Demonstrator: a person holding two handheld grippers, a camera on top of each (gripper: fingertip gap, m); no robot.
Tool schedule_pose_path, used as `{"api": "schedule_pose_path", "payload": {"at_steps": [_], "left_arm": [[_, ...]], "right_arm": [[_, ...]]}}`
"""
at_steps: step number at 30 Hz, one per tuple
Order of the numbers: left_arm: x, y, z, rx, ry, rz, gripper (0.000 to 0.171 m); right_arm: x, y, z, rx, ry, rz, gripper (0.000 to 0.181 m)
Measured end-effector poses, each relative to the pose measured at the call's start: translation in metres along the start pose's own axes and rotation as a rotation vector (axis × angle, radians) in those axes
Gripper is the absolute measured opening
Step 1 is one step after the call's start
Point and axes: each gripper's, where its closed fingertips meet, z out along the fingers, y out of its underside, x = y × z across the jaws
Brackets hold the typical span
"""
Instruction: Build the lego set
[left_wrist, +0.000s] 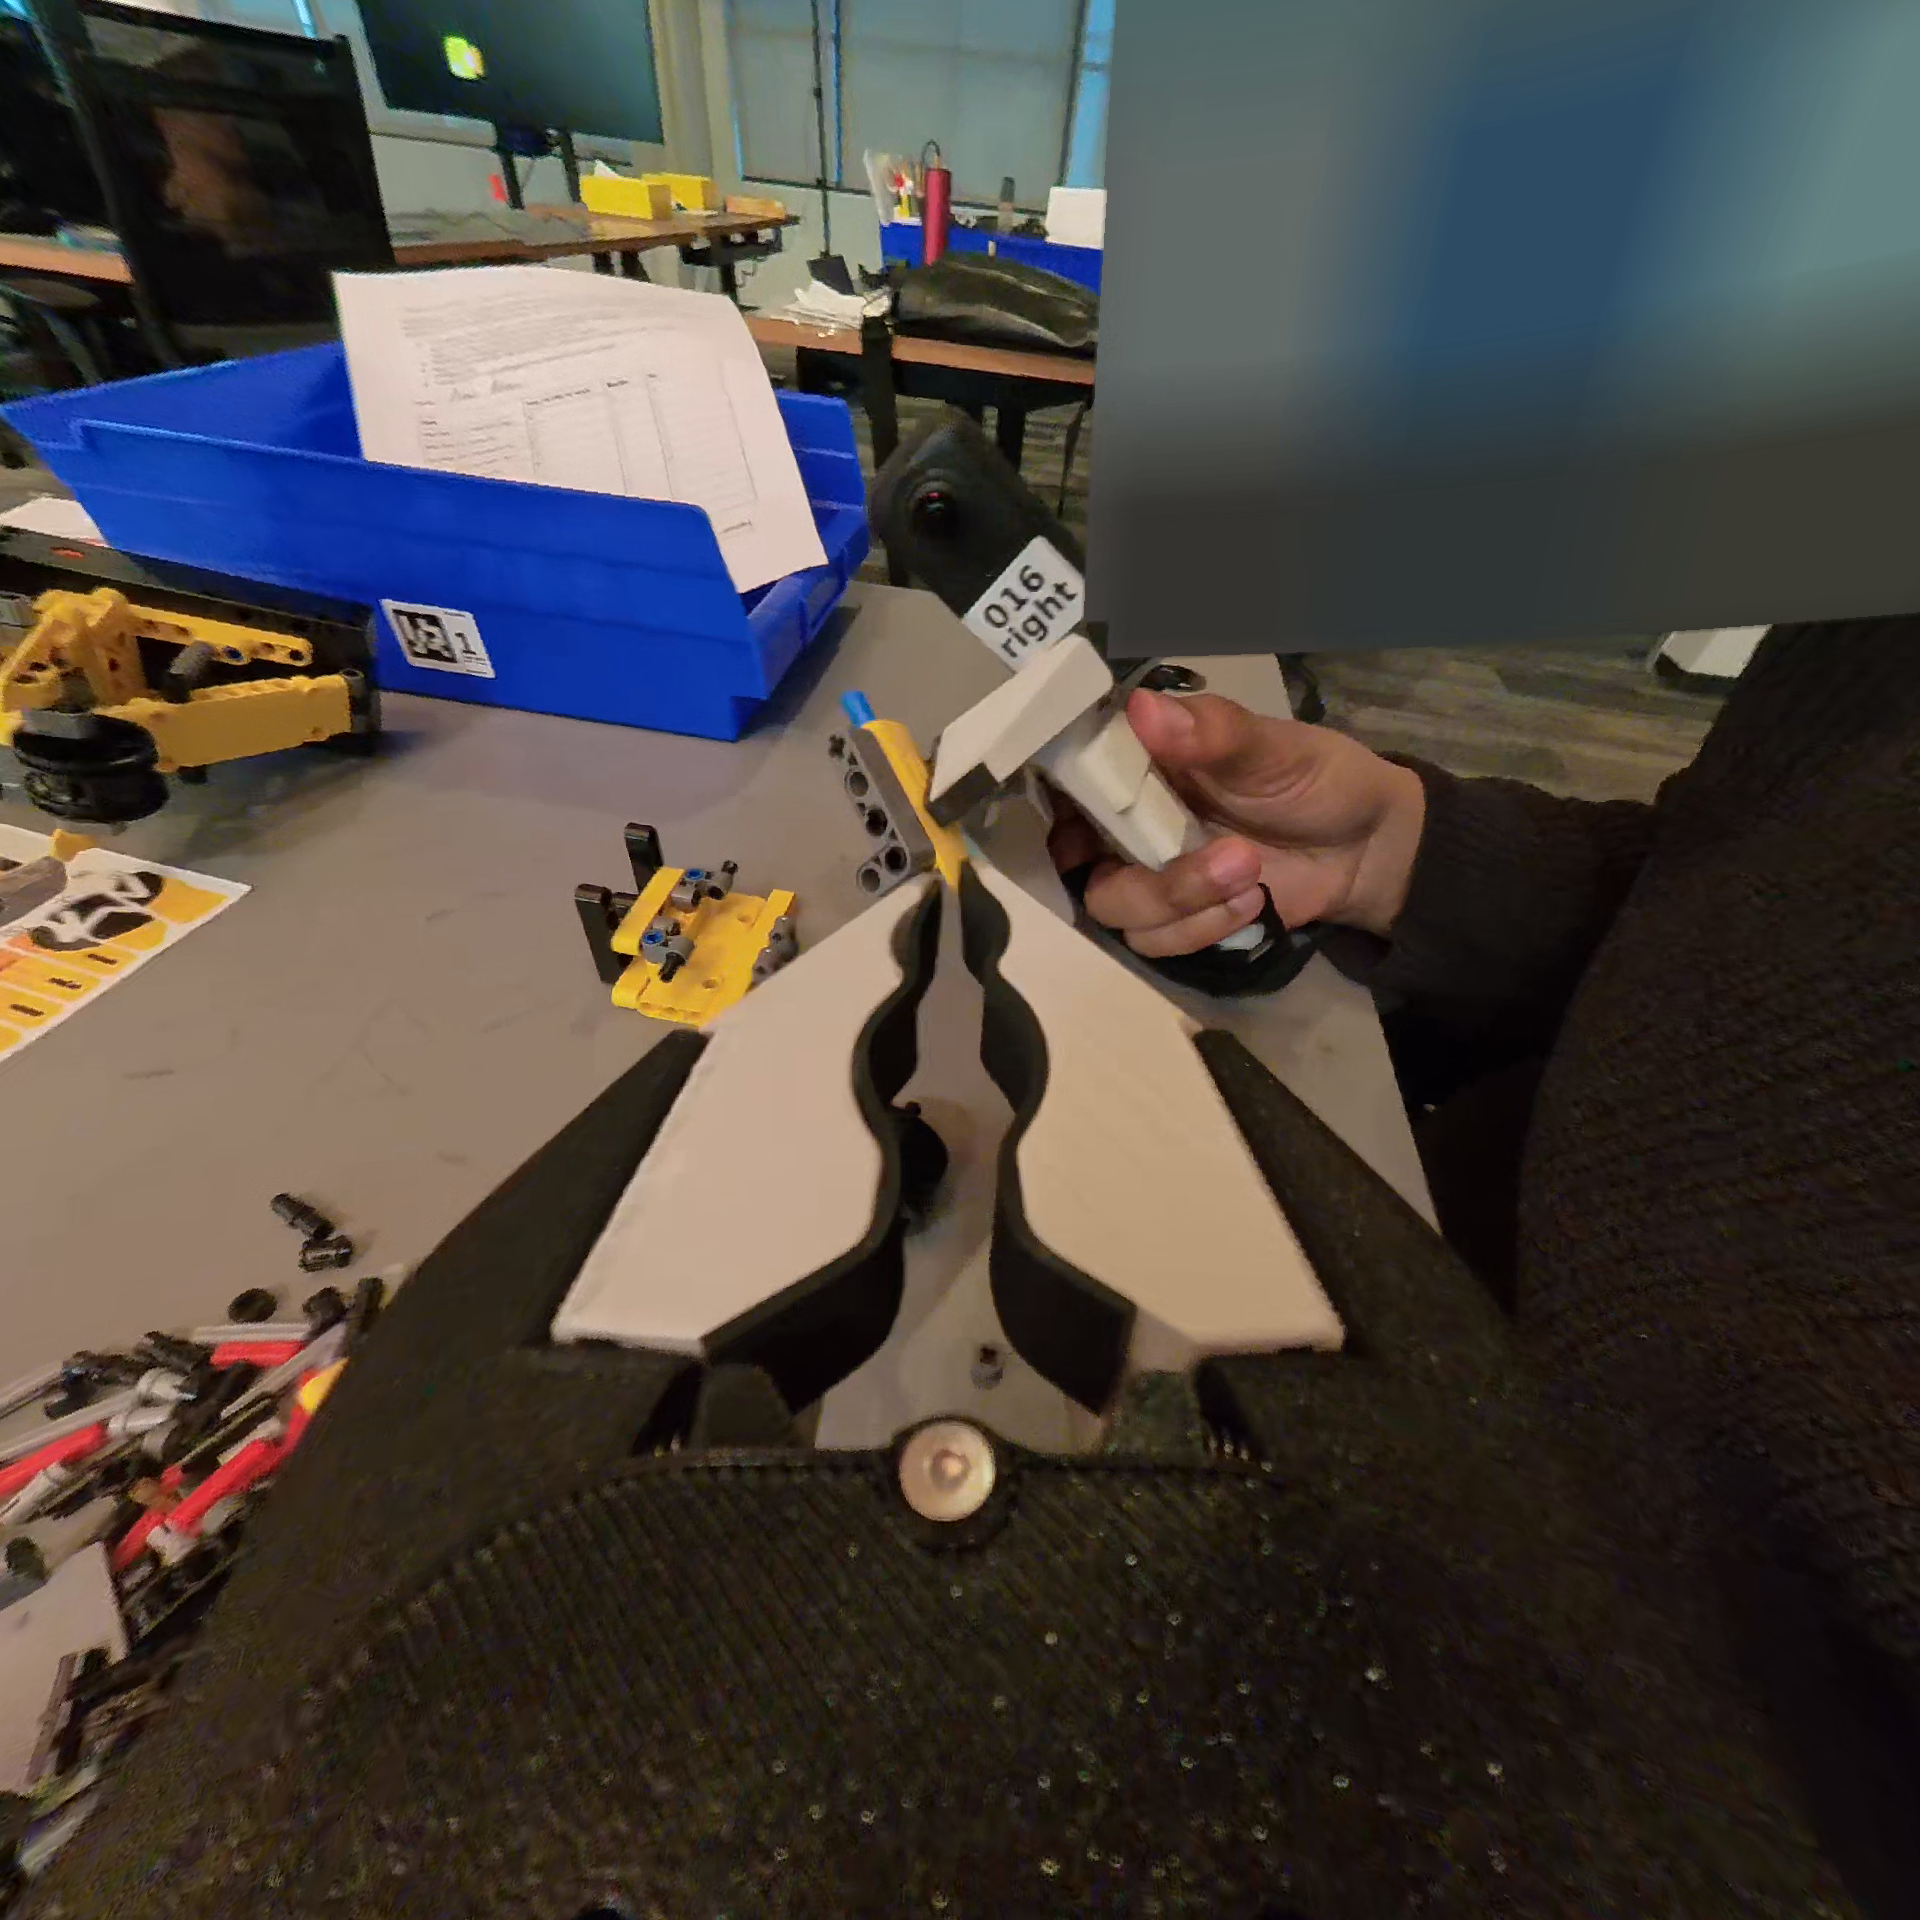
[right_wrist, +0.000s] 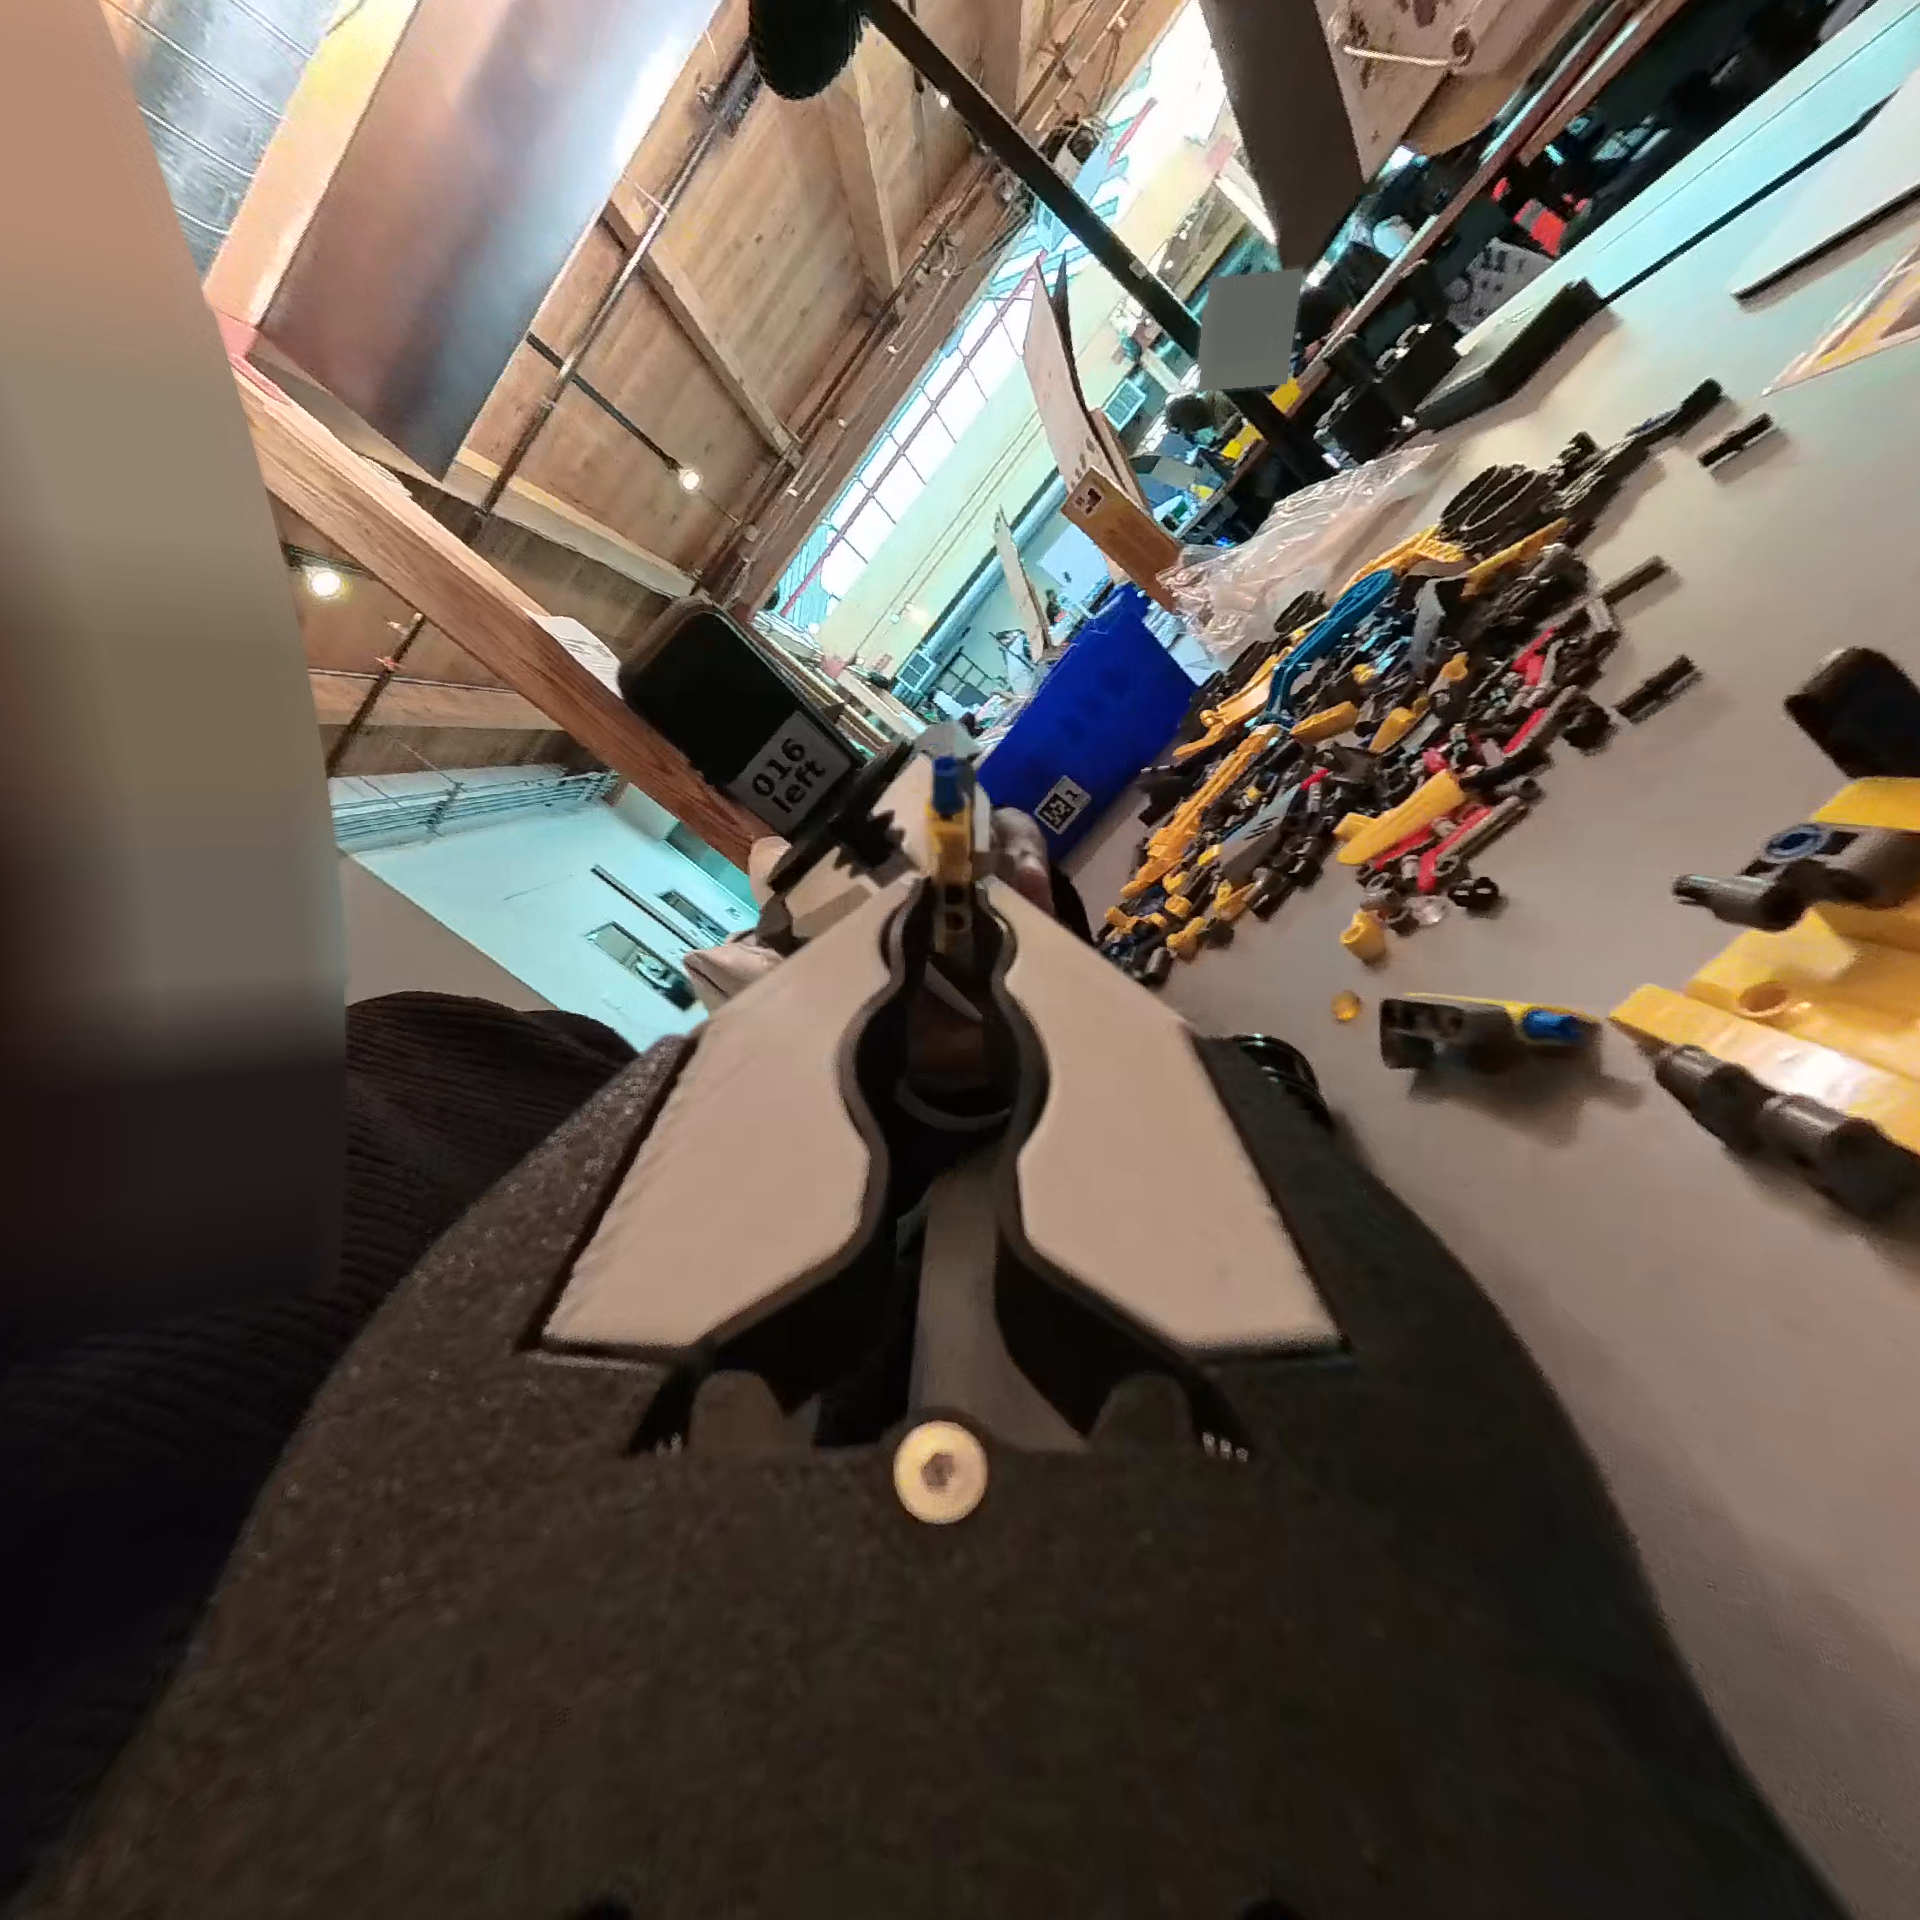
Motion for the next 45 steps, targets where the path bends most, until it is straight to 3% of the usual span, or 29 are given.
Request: {"api": "schedule_pose_path", "payload": {"at_steps": [1, 3, 5, 13, 19, 29, 45], "left_arm": [[-0.002, 0.001, 0.0, -0.01, -0.015, 0.017, 0.011], [-0.013, 0.014, 0.001, -0.089, -0.064, 0.042, 0.056], [-0.016, 0.034, 0.002, -0.206, -0.063, 0.063, 0.066], [-0.02, 0.081, 0.01, -0.453, -0.069, 0.062, 0.057], [-0.017, 0.095, 0.011, -0.54, -0.062, 0.099, 0.033], [0.001, 0.055, 0.009, -0.333, -0.01, 0.19, 0.033], [0.003, 0.071, 0.013, -0.408, -0.011, 0.228, 0.032]], "right_arm": [[0.0, -0.001, -0.001, 0.002, 0.005, -0.01, 0.006], [0.004, -0.001, -0.005, -0.011, 0.034, -0.017, 0.006], [0.013, 0.003, -0.009, -0.066, 0.093, -0.033, 0.006], [0.022, 0.03, -0.024, -0.302, 0.158, -0.072, 0.006], [0.027, 0.041, -0.032, -0.397, 0.193, -0.072, 0.006], [0.019, 0.046, -0.036, -0.432, 0.135, -0.071, 0.007], [0.019, 0.05, -0.035, -0.461, 0.141, -0.083, 0.007]]}}
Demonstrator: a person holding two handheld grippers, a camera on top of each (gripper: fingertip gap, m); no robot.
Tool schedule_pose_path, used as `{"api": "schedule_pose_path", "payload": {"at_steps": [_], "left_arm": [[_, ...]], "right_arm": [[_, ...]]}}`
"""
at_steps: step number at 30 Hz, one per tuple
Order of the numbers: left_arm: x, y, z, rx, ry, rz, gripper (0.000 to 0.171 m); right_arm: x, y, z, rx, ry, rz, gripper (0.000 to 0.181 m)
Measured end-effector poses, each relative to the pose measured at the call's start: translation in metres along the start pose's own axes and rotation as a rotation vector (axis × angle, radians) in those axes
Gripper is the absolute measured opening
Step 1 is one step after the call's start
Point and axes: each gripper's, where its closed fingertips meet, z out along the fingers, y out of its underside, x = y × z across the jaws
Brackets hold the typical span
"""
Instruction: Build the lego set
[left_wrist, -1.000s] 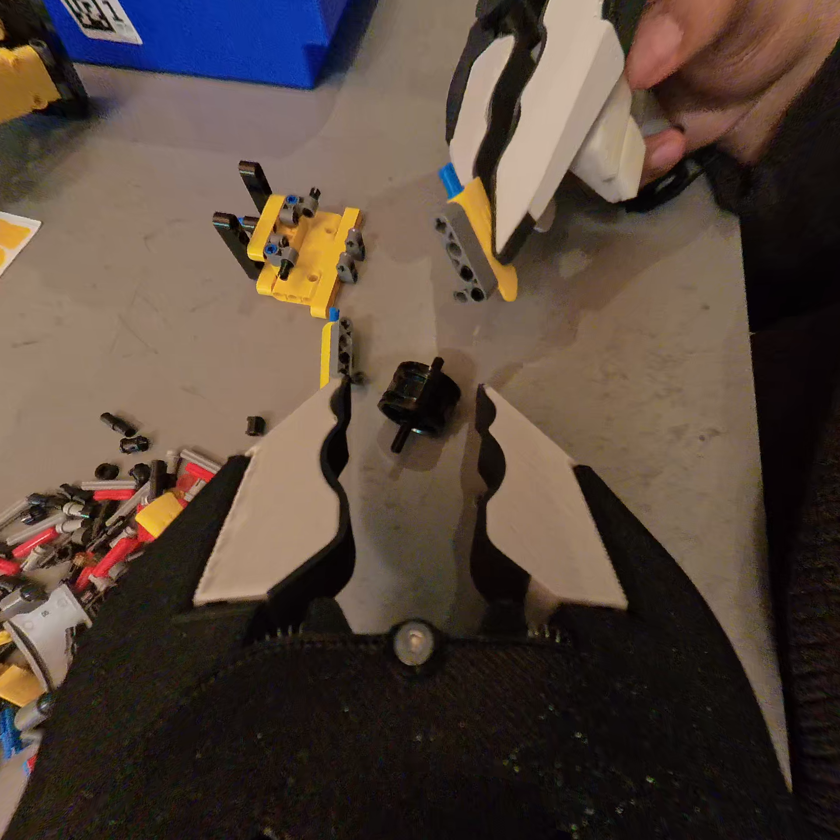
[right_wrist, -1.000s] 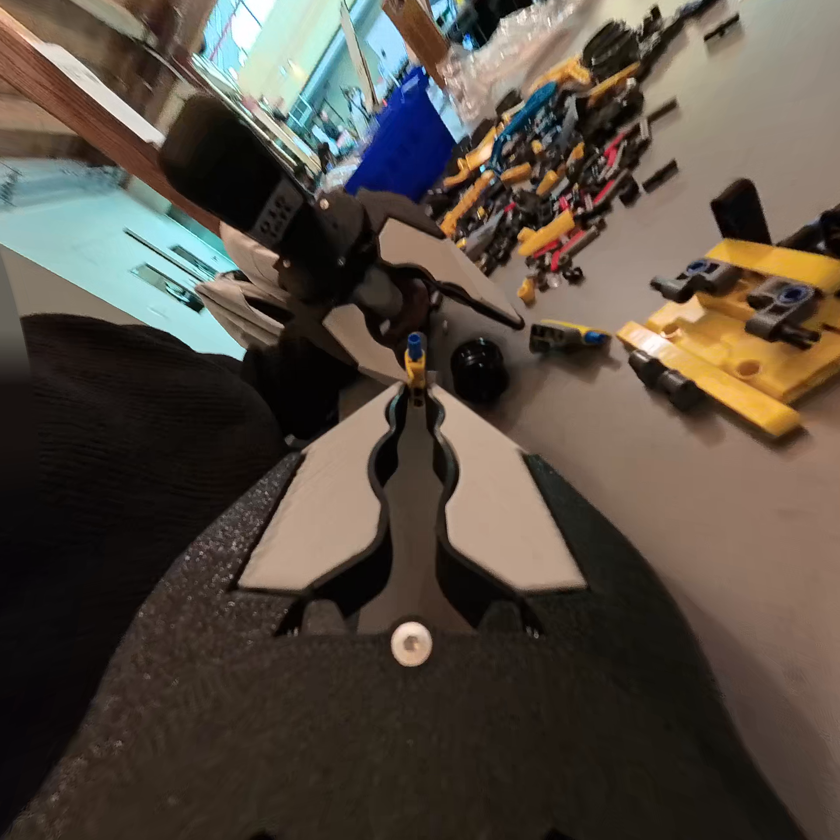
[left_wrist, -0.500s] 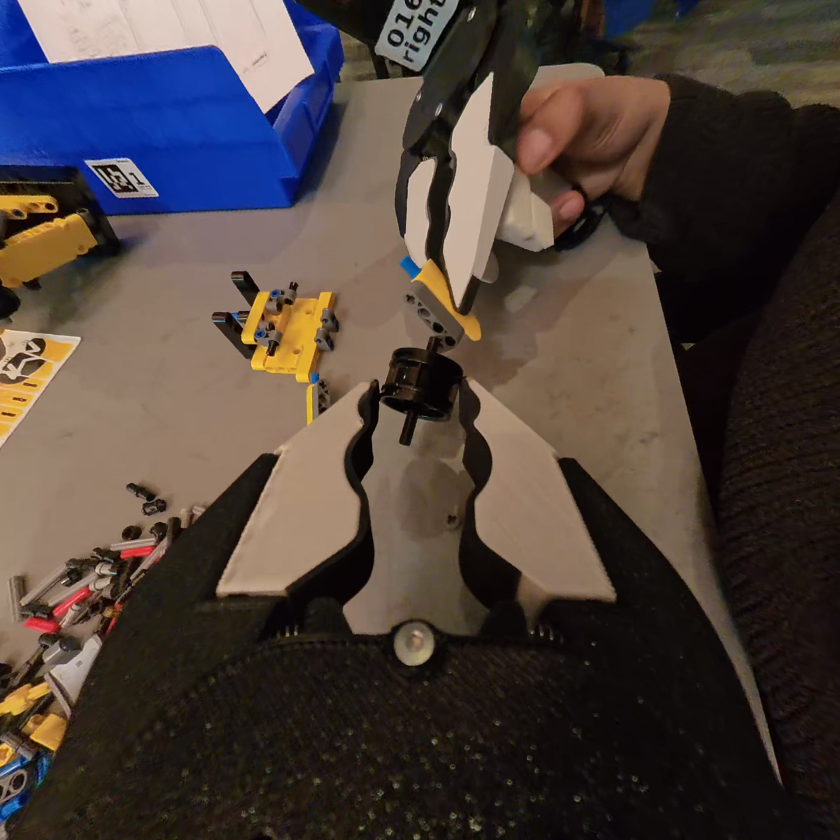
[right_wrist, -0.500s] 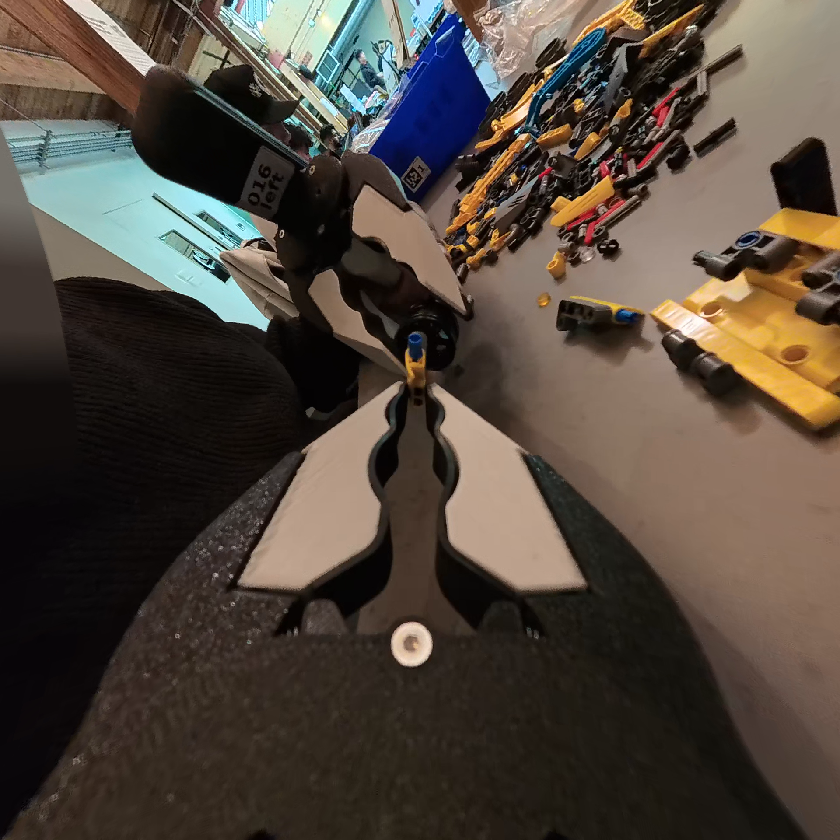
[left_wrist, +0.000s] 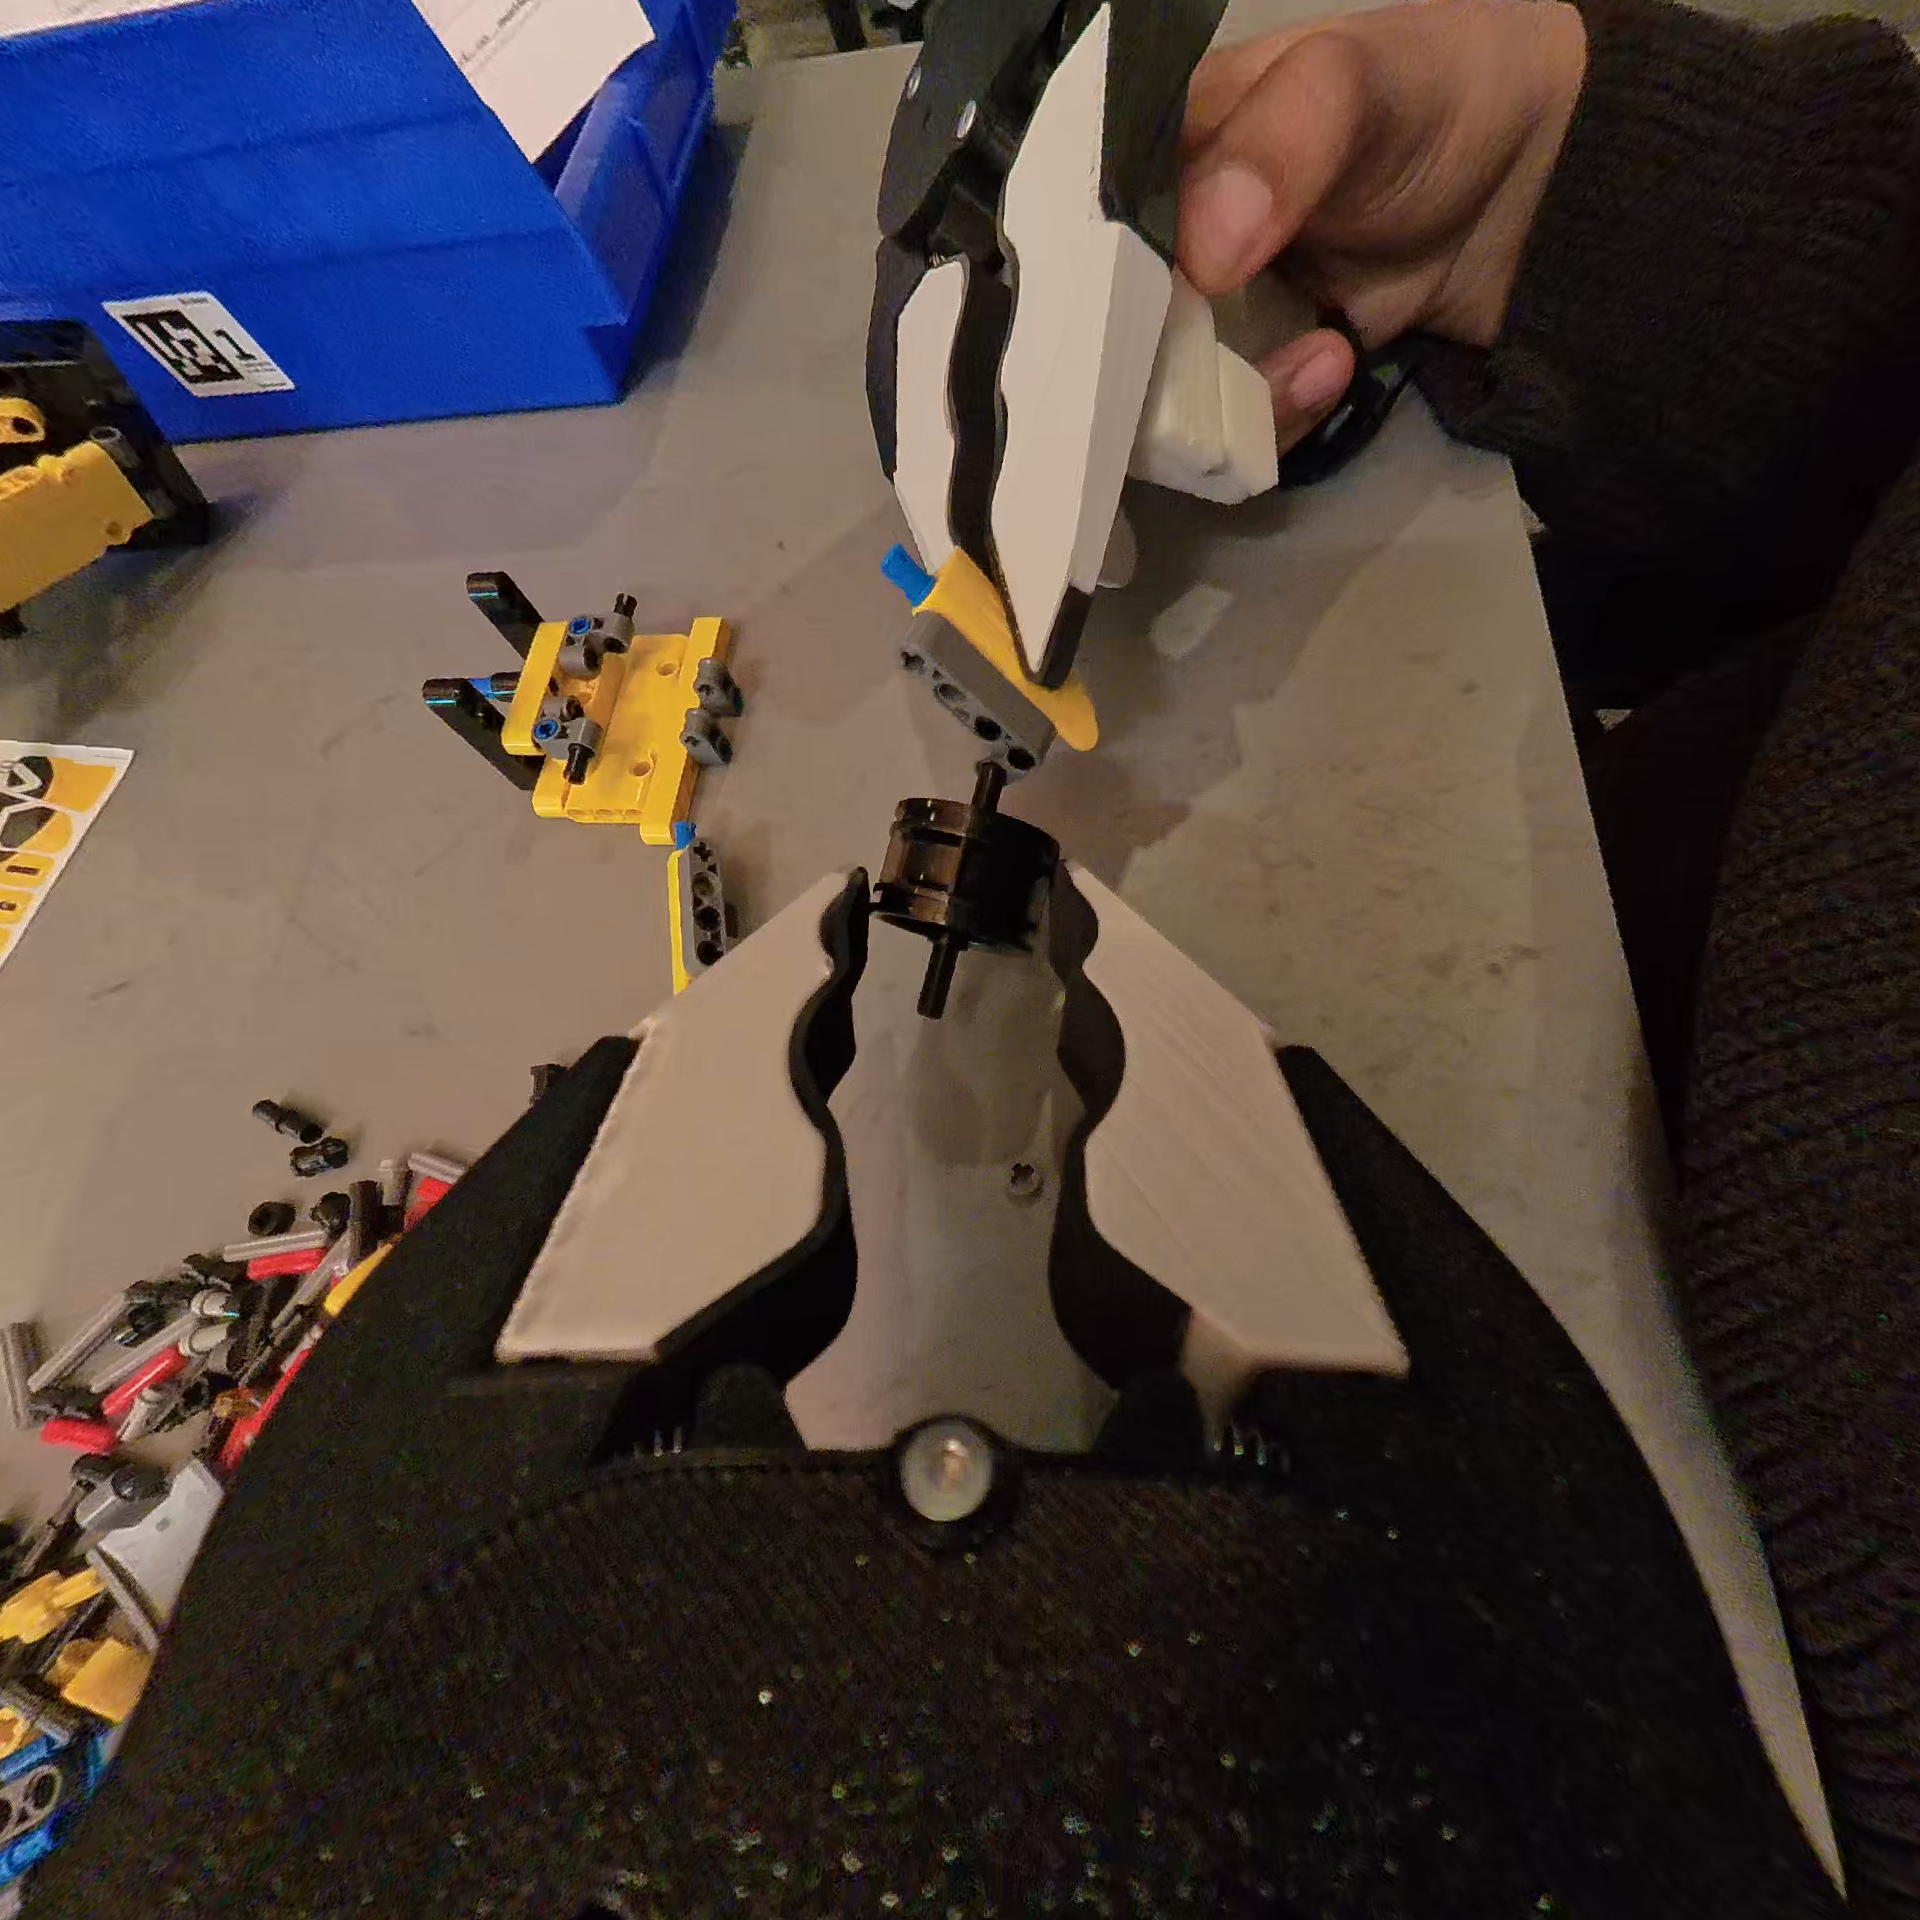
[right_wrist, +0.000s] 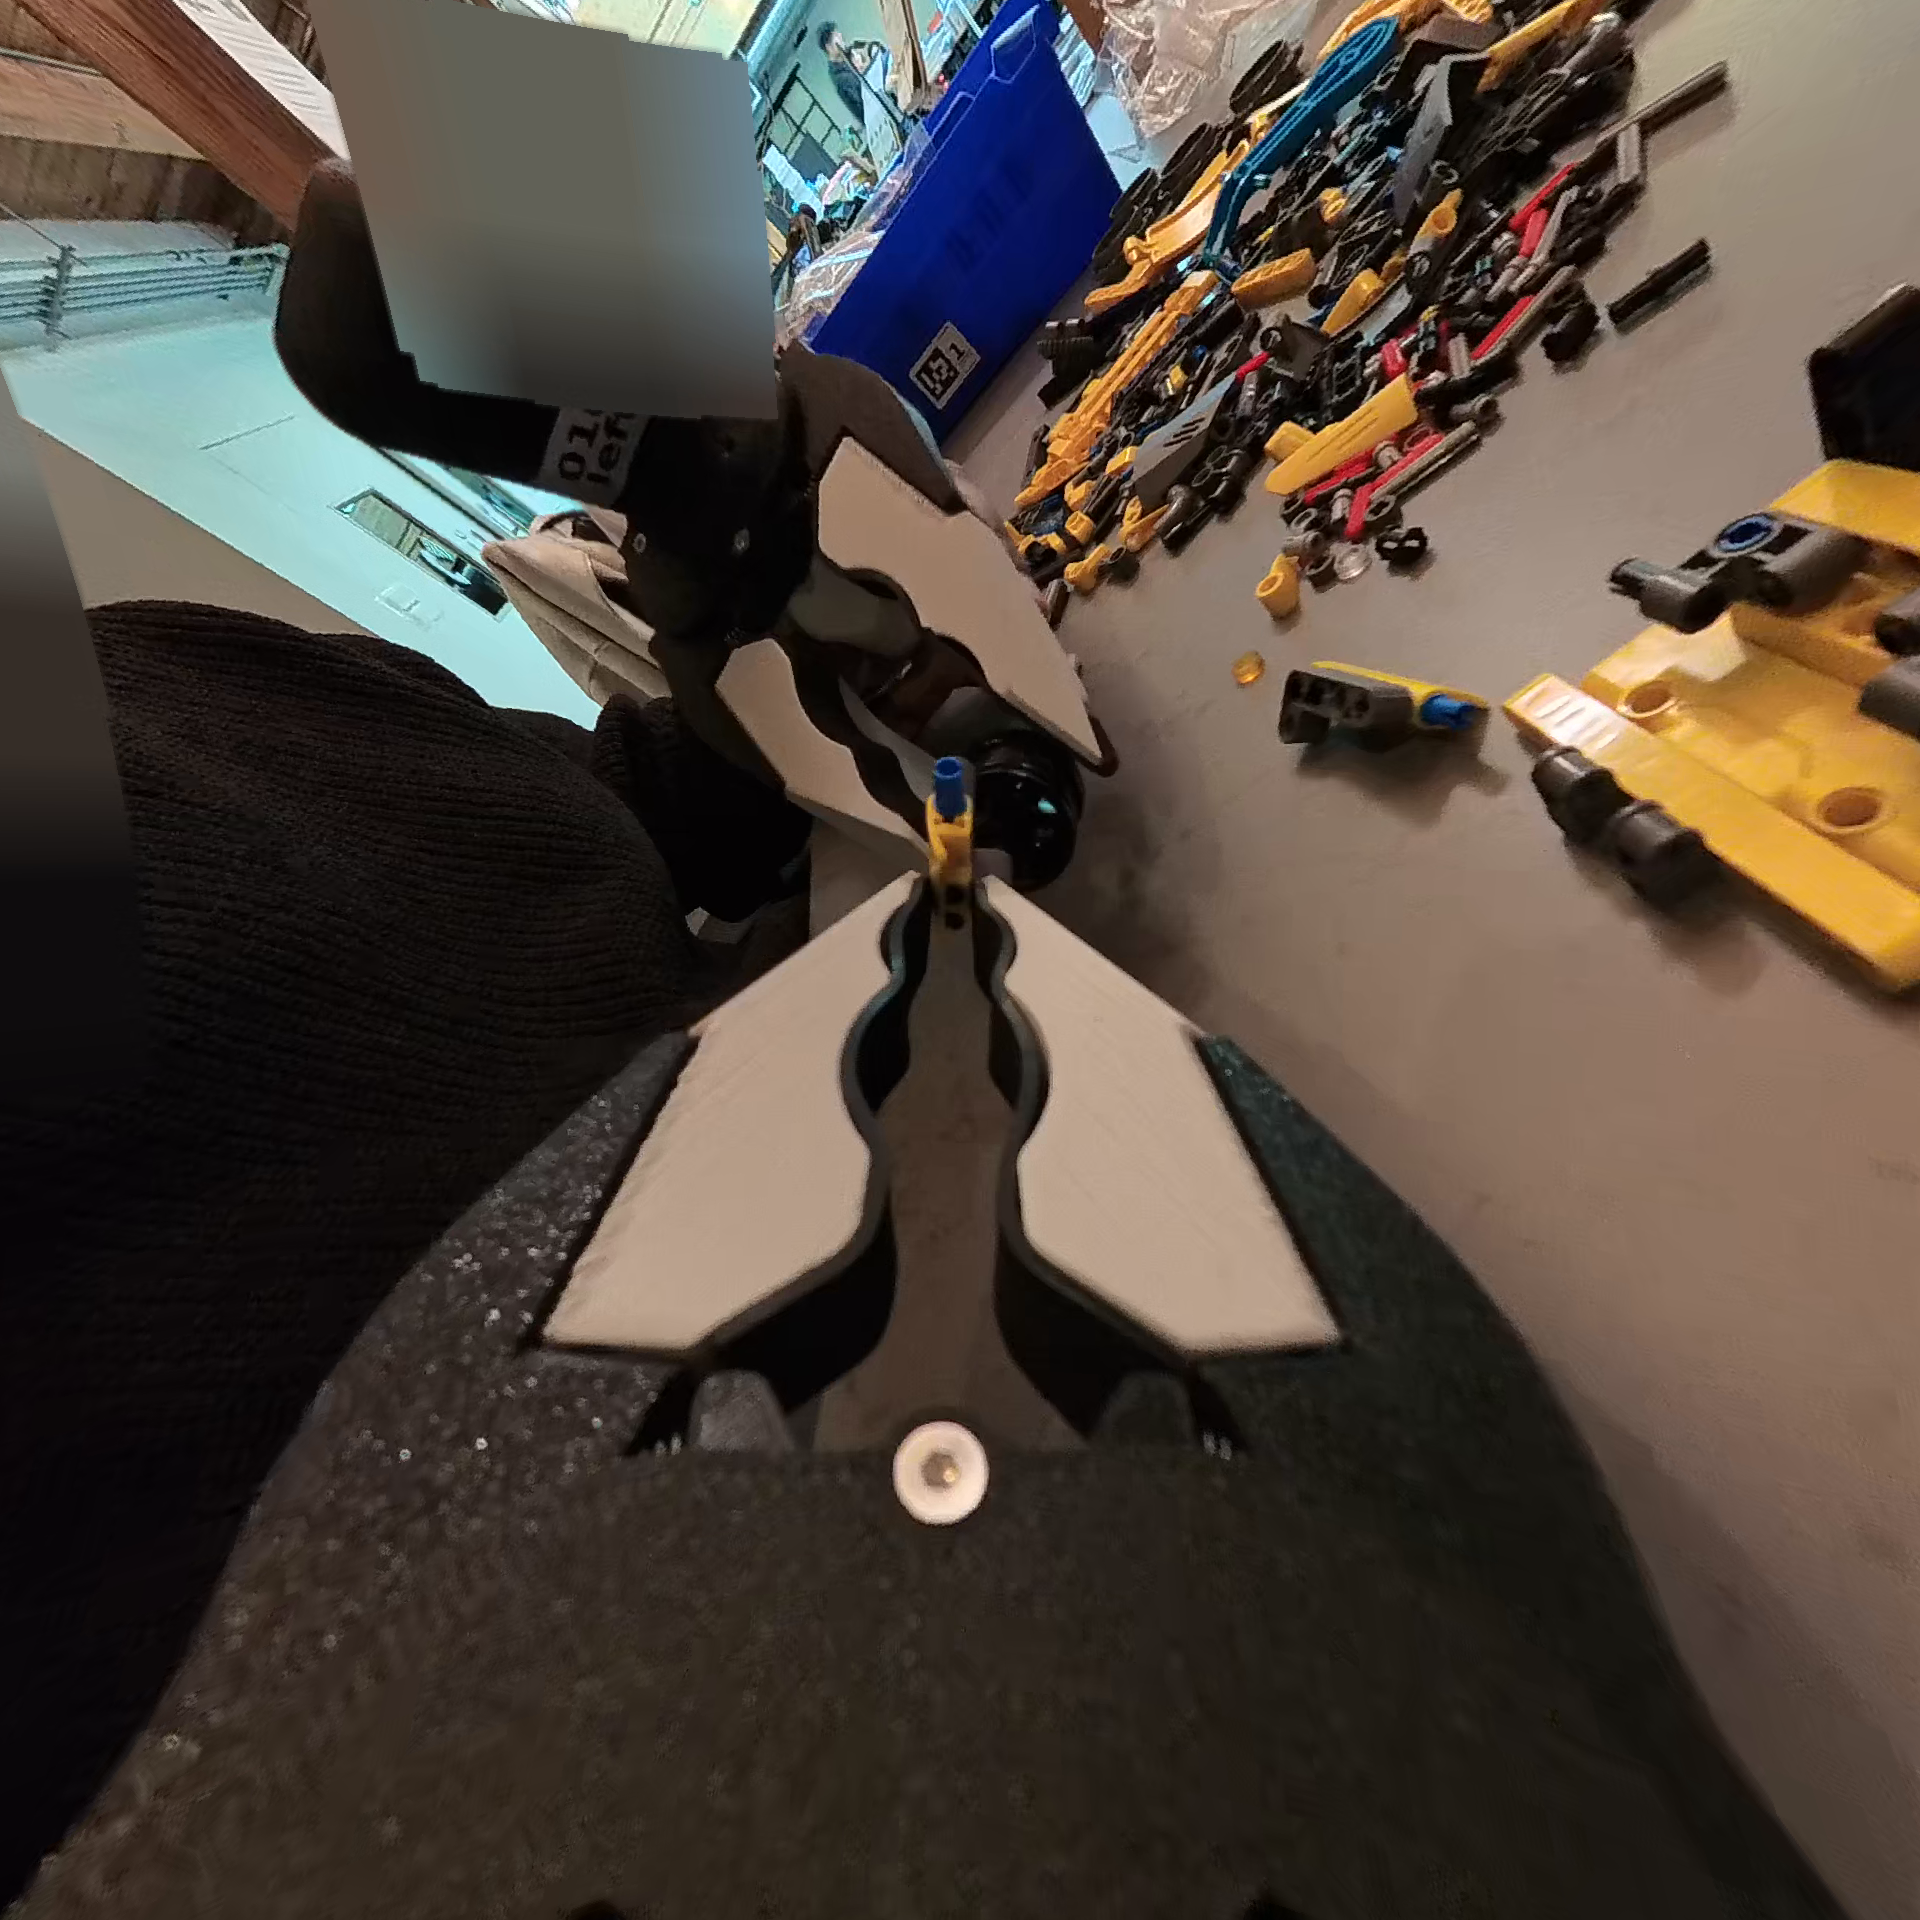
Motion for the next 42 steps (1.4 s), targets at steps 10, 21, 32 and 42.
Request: {"api": "schedule_pose_path", "payload": {"at_steps": [10, 21, 32, 42], "left_arm": [[0.012, 0.011, 0.011, -0.074, 0.015, 0.08, 0.032], [0.016, 0.016, 0.019, -0.119, 0.038, 0.047, 0.032], [0.011, 0.013, 0.025, -0.139, 0.064, -0.073, 0.032], [0.016, 0.002, 0.043, -0.141, 0.072, -0.093, 0.038]], "right_arm": [[0.008, 0.019, 0.006, -0.123, 0.066, 0.015, 0.007], [0.014, 0.021, 0.004, -0.13, 0.106, 0.027, 0.032], [0.018, 0.002, -0.022, -0.026, 0.183, -0.111, 0.036], [0.014, -0.003, -0.026, 0.019, 0.144, -0.1, 0.036]]}}
